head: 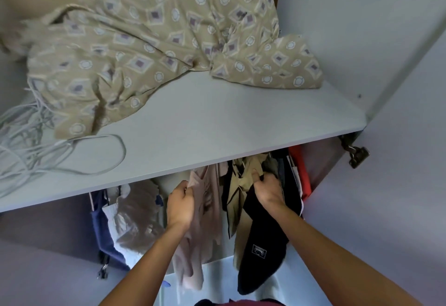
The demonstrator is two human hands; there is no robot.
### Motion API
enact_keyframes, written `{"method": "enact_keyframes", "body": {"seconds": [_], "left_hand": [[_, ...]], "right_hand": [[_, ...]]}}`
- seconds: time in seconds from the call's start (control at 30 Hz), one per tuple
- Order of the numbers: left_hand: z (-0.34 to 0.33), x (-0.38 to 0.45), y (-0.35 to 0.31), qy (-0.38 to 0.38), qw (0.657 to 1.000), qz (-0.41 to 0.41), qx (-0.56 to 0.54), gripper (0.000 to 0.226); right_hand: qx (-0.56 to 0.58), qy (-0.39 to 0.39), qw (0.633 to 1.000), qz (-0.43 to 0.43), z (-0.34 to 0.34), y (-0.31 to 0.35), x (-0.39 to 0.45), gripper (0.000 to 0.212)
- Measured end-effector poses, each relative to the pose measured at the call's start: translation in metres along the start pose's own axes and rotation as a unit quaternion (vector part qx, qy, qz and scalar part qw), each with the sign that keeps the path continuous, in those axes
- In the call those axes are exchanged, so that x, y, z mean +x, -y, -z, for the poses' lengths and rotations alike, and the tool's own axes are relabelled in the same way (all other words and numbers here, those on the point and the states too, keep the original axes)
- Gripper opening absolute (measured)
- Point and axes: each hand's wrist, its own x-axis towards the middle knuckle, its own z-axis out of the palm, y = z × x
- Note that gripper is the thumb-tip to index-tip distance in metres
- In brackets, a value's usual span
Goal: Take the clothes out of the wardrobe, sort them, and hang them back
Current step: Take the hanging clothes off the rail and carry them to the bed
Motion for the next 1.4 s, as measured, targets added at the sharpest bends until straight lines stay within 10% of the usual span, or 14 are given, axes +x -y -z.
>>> {"method": "enact_keyframes", "body": {"seconds": [0.73, 1.4], "left_hand": [[0.043, -0.053, 0.042, -0.023, 0.994, -0.04, -0.1, 0.049], [0.056, -0.304, 0.111, -0.185, 0.98, 0.044, -0.051, 0.047]], "right_hand": [[0.063, -0.005, 0.987, 0.147, -0.037, 0.028, -0.098, 0.047], [0.045, 0.265, 0.943, 0.195, -0.037, -0.097, -0.27, 0.046]]}}
